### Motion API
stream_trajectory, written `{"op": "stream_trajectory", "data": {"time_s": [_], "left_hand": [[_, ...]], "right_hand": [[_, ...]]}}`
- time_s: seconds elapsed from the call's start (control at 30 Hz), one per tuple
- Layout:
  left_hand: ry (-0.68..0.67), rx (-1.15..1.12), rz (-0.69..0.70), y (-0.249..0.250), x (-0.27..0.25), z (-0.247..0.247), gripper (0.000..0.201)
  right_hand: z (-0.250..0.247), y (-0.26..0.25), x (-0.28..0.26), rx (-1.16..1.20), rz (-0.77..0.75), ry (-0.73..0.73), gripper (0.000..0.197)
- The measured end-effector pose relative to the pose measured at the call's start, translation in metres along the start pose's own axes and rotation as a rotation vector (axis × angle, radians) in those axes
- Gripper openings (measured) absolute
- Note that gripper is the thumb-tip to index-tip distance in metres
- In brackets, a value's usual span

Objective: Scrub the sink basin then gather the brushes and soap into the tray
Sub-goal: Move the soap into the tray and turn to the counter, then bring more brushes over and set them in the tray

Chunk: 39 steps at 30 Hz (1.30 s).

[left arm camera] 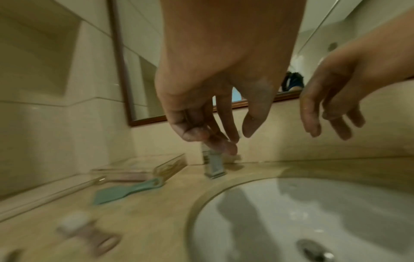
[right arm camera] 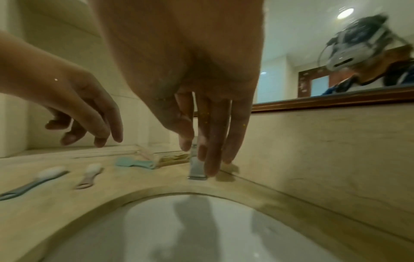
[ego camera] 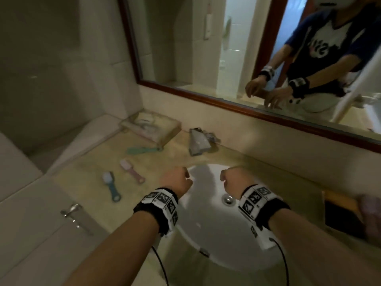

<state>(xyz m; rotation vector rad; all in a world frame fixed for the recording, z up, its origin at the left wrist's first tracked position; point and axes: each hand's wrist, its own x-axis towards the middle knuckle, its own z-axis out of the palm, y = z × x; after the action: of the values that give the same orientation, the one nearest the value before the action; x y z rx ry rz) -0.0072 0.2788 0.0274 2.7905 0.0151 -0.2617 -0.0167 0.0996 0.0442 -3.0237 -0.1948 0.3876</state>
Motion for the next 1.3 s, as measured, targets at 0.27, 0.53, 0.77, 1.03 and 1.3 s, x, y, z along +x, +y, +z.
{"op": "stream_trajectory", "data": {"time_s": [0.27, 0.53, 0.77, 1.03, 1.3], "left_hand": [[0.025, 0.072, -0.355, -0.173, 0.013, -0.025, 0.043], [-0.129, 0.115, -0.459, -0.257, 0.04, -0.025, 0.049], [-0.163, -0.047, -0.535, -0.27, 0.062, -0.012, 0.06], [-0.237, 0.101, -0.485, -0.269, 0.087, -0.005, 0.058], [-0.267, 0.061, -0.432, -0.275, 0.092, -0.006, 0.054]], "right_hand": [[0.026, -0.12, 0.065, -0.054, -0.092, -0.085, 0.029], [0.052, -0.227, 0.125, -0.059, -0.062, -0.172, 0.033], [0.071, -0.269, 0.165, -0.081, 0.009, -0.274, 0.034], [0.086, -0.29, 0.185, -0.091, 0.001, -0.299, 0.03], [0.091, -0.287, 0.191, -0.021, 0.096, -0.362, 0.028]]}}
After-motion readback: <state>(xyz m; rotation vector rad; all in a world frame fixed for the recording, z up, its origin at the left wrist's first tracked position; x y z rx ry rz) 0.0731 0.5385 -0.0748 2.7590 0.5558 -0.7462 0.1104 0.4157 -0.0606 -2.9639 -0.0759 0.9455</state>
